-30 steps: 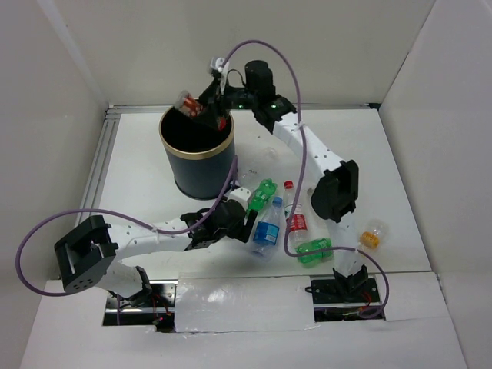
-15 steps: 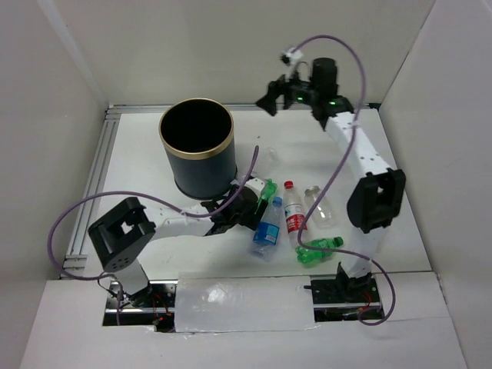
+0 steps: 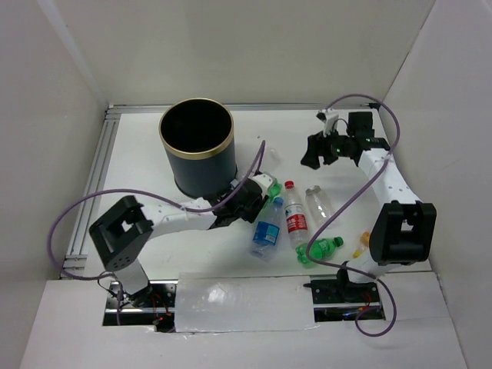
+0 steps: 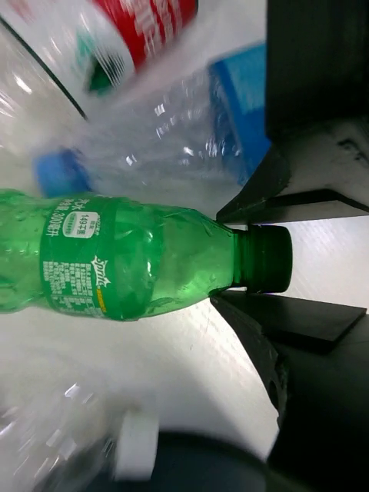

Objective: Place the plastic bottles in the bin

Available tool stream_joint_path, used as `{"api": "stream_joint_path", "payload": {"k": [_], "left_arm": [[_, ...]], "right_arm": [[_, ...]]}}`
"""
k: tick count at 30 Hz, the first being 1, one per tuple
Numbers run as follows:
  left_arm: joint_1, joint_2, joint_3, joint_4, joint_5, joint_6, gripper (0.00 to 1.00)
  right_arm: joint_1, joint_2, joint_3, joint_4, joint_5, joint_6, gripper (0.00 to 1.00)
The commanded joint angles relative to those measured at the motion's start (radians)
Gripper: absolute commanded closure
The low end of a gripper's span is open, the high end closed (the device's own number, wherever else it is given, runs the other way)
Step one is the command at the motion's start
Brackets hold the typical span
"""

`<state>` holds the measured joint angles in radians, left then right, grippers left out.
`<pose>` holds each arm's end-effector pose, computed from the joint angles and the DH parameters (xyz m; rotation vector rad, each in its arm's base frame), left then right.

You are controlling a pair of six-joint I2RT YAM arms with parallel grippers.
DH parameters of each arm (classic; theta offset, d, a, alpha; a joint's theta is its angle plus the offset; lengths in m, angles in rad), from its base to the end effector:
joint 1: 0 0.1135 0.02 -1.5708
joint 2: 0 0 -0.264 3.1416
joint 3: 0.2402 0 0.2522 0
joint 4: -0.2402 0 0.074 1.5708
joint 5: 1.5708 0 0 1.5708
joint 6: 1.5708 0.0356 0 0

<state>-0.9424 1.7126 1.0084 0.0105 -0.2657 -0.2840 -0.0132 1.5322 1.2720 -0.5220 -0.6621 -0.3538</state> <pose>0.2228 -0.2907 0.1927 0.5956 2.1809 -0.3624 0.3346 0.0175 0.3003 -0.6819 2.1116 0.5755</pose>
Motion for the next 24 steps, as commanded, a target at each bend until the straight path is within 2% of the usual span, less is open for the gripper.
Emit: {"api": "stream_joint_path", "payload": {"k": [1, 4, 5, 7, 10, 12, 13, 16, 18, 21, 24], "left_arm": [[-0.007, -0.212, 0.154, -0.004, -0.055, 0.080, 1.00], [0.010, -0.281, 0.248, -0.018, -0.116, 0.133, 1.00], [0.048, -0.307, 0.348, -0.032, -0.169, 0.146, 1.00], [0.065, -0.321, 0.380, -0.032, -0.184, 0.169, 1.00], [0.151, -0.321, 0.456, -0.053, -0.265, 0.181, 1.00], [0.264, -0.297, 0.475, -0.101, -0.308, 0.181, 1.00], [0.264, -0.288, 0.475, -0.101, -0.308, 0.165, 1.00], [0.391, -0.263, 0.421, -0.124, -0.285, 0.134, 0.99], [0.424, -0.243, 0.430, -0.167, -0.285, 0.112, 1.00], [0.433, -0.260, 0.392, -0.172, -0.261, 0.100, 1.00], [0.442, -0.283, 0.360, -0.162, -0.230, 0.100, 0.93]], "right_arm": [[-0.051, -0.058, -0.084, -0.105, 0.053, -0.092, 0.12], [-0.076, -0.058, -0.137, -0.140, 0.119, -0.102, 0.04], [-0.076, -0.046, -0.146, -0.173, 0.166, -0.102, 0.00], [-0.076, -0.035, -0.158, -0.188, 0.195, -0.114, 0.00], [-0.076, -0.026, -0.171, -0.211, 0.243, -0.125, 0.00], [-0.085, -0.026, -0.207, -0.211, 0.252, -0.125, 0.00], [-0.085, -0.026, -0.207, -0.211, 0.252, -0.125, 0.00], [-0.085, -0.026, -0.227, -0.233, 0.262, -0.135, 0.00], [-0.085, -0.026, -0.227, -0.245, 0.271, -0.136, 0.00], [-0.108, -0.036, -0.227, -0.265, 0.271, -0.148, 0.00], [-0.117, -0.046, -0.249, -0.265, 0.271, -0.159, 0.00]]}}
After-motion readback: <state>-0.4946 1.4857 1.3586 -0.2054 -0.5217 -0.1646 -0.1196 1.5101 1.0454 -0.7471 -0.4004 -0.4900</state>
